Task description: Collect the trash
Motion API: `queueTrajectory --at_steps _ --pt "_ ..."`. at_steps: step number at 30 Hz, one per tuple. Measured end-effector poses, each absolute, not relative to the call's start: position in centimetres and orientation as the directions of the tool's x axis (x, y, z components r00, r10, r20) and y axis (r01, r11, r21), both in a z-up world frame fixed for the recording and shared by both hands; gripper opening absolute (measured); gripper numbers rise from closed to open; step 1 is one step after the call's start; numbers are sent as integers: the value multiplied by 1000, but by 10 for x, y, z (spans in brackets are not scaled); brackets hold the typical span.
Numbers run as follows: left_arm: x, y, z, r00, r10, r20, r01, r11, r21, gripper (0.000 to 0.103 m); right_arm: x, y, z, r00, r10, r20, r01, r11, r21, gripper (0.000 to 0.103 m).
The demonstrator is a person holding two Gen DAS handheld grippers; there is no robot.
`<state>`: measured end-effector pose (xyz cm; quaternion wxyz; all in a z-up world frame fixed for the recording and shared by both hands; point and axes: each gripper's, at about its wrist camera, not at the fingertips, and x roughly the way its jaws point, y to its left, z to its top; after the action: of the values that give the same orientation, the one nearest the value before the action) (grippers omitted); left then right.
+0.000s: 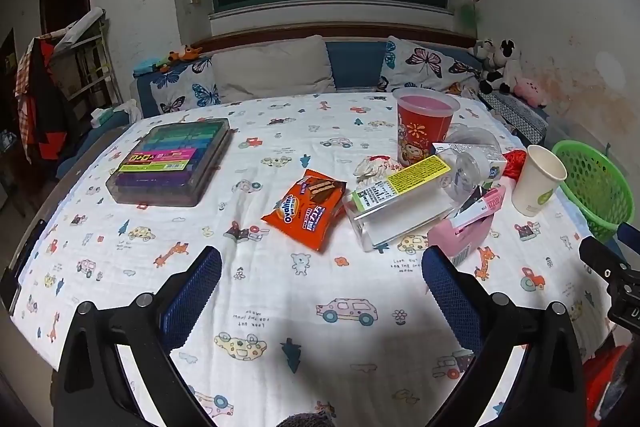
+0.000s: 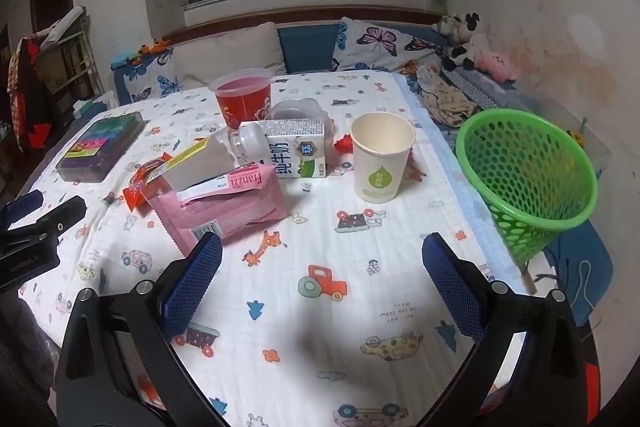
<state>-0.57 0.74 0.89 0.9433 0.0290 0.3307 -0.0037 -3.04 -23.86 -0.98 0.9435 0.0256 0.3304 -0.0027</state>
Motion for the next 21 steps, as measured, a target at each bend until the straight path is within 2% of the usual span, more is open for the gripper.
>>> queueTrajectory --at_steps 21 --pt "-11 3 9 798 43 -601 -3 998 67 97 -33 -235 -8 788 17 -615 18 999 50 99"
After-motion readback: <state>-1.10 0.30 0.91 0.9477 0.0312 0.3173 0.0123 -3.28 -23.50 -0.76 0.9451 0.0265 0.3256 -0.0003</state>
